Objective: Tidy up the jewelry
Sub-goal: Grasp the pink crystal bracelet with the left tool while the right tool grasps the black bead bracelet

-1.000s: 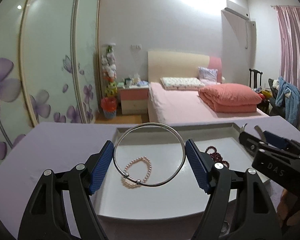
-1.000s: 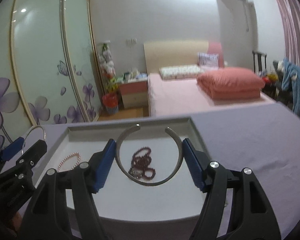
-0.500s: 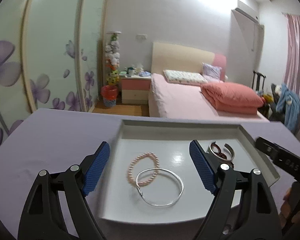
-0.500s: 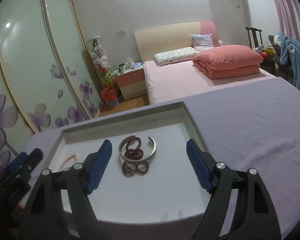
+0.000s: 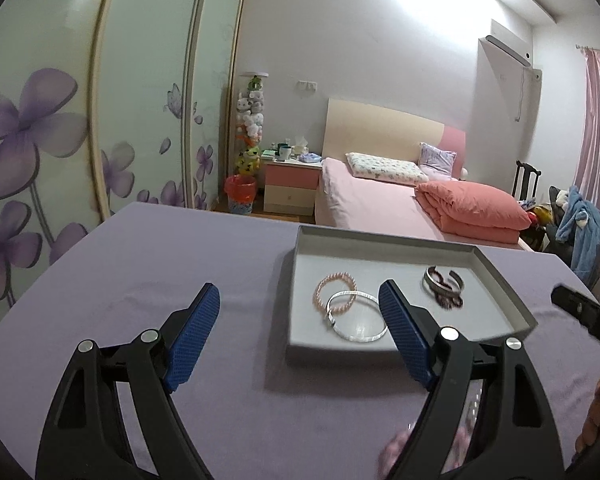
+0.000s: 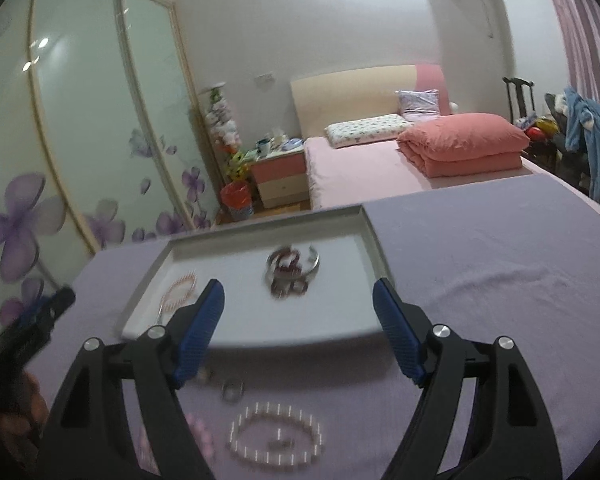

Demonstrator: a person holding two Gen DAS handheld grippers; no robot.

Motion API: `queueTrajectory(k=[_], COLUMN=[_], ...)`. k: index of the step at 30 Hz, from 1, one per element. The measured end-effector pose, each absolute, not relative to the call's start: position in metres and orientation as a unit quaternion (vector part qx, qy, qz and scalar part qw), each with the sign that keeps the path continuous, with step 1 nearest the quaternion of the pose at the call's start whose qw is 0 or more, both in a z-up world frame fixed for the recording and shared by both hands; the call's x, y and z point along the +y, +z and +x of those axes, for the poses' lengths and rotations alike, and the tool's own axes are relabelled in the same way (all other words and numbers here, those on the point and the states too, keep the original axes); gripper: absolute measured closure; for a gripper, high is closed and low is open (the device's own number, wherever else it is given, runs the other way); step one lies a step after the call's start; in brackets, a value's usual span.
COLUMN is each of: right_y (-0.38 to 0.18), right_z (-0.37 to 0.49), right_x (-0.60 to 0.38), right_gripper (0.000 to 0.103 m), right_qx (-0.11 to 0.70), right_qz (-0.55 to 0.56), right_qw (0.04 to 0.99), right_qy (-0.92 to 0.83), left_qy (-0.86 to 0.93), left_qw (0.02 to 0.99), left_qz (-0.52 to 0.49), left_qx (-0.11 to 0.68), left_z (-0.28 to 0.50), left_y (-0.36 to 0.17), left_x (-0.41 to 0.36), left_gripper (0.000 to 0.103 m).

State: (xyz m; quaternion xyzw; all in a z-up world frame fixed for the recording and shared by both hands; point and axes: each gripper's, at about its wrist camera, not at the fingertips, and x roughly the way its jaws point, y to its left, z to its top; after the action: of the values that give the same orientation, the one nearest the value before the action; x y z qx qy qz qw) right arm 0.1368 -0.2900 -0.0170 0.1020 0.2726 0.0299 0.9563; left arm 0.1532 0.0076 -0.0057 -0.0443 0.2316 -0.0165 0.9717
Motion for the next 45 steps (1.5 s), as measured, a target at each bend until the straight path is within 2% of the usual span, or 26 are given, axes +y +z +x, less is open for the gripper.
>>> queueTrajectory(k=[3,9,20,21,22,25,40,43,44,45], right_y=[-0.026,-0.060,-0.091,-0.091,-0.090,-0.091,-0.091,-0.092,-0.092,-0.092], right_z=[0.112,0.075,0.060,0.058,0.056,0.057,0.086,0.087,0.088,0.087], right_x=[-0.278,-0.252,-0.200,-0.199,-0.200,-0.209,-0.287,-0.287,-0.287,-0.287], right_gripper=[0.029,0.046,0.048,0.058,0.075,0.092,0.092,0.092,0.092,0.092], right_qx=[0.294,0.364,0.418,0.416,0.414,0.418,0.434,0.433,0.432,0.432], right_qz=[0.084,0.053,-0.052,-0.061,-0.063,-0.058,-0.001,-0.001,0.001,0.002], right_qw=[0.950,0.920,0.891,0.893,0.893,0.891,0.900,0.901,0.901,0.901], right_qy=[0.055,0.133,0.168,0.162,0.164,0.165,0.042,0.041,0.042,0.042], left_qy=[-0.010,-0.007,-0.059,-0.063,-0.070,-0.093,-0.192,-0.181,-0.175,-0.168], left_qw=[0.972,0.971,0.962,0.961,0.959,0.951,0.899,0.892,0.889,0.887], left_qz=[-0.041,-0.030,-0.004,-0.002,0.000,0.006,0.074,0.091,0.092,0.089], left_qx=[0.231,0.237,0.267,0.269,0.273,0.293,0.386,0.405,0.412,0.422], left_z=[0.140,0.126,0.118,0.118,0.119,0.122,0.129,0.132,0.135,0.138], left_y=[-0.007,-0.011,-0.023,-0.024,-0.026,-0.034,-0.076,-0.086,-0.088,-0.091], left_x=[0.013,0.014,-0.008,-0.010,-0.012,-0.020,-0.073,-0.081,-0.081,-0.079], left_gripper=[0.022,0.022,0.027,0.028,0.029,0.034,0.045,0.057,0.067,0.072])
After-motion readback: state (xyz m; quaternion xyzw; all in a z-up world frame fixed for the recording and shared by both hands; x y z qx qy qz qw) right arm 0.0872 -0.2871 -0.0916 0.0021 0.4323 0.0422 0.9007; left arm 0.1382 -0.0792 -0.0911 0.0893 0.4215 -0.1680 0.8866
